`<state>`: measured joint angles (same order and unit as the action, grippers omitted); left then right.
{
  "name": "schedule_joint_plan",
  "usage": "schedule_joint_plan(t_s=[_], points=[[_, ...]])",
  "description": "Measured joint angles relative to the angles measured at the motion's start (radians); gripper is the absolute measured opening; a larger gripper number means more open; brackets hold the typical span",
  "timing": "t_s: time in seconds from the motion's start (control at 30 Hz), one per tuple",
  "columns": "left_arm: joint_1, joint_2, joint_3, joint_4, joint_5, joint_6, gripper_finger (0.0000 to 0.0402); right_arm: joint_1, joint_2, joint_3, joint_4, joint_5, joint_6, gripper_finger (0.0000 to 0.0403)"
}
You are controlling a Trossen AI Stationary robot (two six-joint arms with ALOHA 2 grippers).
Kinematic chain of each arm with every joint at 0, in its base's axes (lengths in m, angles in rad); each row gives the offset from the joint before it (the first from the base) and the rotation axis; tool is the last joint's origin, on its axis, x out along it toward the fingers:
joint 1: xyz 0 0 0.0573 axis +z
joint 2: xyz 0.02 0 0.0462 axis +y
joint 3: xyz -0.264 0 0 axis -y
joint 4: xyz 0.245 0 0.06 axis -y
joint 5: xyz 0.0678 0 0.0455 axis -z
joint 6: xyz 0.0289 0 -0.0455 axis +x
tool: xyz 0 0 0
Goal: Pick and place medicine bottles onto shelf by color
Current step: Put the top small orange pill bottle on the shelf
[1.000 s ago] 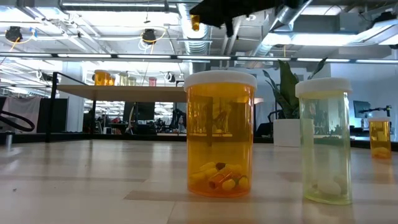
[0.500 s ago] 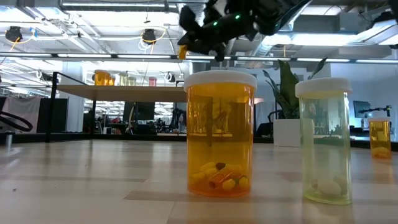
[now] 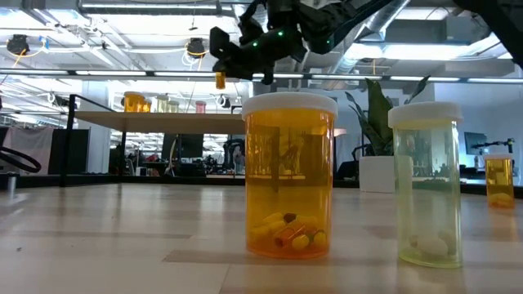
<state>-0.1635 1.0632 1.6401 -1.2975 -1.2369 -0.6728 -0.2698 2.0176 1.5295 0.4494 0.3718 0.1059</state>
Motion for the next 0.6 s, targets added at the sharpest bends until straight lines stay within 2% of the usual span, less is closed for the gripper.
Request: schedule_joint_plan(t_s=[0.07, 0.27, 0.4, 0.6], points=[[0.000, -0.007, 0.000, -0.033, 0.001, -0.026, 0.0174, -0.020, -0.003, 0.000, -0.047, -0.030, -0.002, 0.0129], [0.000, -0.010, 0.000, -0.085, 0.002, -0.066, 0.0174, -0.080, -0.005, -0.002, -0.062, -0.239, 0.042, 0.0129], [0.000, -0.011, 0.000, -0.086, 0.002, -0.072, 0.0174, -0.073, -0.004, -0.002, -0.071, -0.240, 0.134, 0.0127], [0.000, -0.010, 0.000, -0.086, 0.008, -0.072, 0.0174, 0.012, -0.004, -0.002, -0.073, -0.223, 0.133, 0.0124]])
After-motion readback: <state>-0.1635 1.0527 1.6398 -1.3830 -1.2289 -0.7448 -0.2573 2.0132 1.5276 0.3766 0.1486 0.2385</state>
